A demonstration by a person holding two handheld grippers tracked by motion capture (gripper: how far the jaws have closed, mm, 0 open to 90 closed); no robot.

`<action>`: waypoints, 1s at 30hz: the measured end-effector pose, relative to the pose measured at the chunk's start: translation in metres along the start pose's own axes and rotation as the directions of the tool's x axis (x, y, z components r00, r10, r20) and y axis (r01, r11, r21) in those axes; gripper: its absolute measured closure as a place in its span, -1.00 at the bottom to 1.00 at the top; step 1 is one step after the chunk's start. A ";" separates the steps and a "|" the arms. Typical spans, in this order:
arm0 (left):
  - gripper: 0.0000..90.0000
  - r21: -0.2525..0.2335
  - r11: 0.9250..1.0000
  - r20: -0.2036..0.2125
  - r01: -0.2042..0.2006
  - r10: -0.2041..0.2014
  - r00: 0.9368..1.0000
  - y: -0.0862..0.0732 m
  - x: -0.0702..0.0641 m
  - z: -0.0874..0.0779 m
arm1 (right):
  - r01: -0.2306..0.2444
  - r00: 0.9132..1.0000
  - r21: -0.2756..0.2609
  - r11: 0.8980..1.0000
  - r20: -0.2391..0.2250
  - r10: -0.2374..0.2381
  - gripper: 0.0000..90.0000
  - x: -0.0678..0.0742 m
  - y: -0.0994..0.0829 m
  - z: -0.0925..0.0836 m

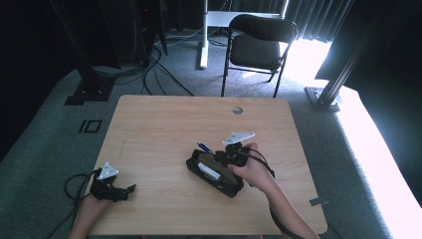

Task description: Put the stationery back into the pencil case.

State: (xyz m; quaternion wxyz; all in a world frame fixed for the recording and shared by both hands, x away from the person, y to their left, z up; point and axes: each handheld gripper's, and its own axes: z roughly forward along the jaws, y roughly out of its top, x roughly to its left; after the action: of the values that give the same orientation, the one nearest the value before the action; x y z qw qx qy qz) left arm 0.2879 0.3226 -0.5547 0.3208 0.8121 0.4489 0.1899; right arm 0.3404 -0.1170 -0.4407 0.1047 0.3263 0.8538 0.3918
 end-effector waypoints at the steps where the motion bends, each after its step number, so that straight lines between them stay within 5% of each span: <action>1: -0.99 0.000 1.000 0.000 0.000 0.000 1.000 0.000 0.000 0.000 | 0.016 1.000 0.015 1.000 0.005 -0.016 0.76 0.002 -0.002 0.004; 13: -0.99 0.001 1.000 0.000 -0.001 0.001 1.000 0.000 0.000 0.000 | 0.048 0.999 0.136 0.990 -0.030 -0.045 0.76 0.005 -0.012 0.032; 30: -0.99 0.001 1.000 0.000 0.001 -0.001 1.000 0.000 0.000 0.000 | 0.032 0.999 0.214 0.976 0.013 -0.036 0.76 0.000 -0.016 0.054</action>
State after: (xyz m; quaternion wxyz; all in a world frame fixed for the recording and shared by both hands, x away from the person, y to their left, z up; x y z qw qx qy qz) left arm 0.2878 0.3226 -0.5547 0.3205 0.8121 0.4493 0.1893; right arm 0.3562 -0.0922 -0.4891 0.0831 0.3244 0.8955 0.2933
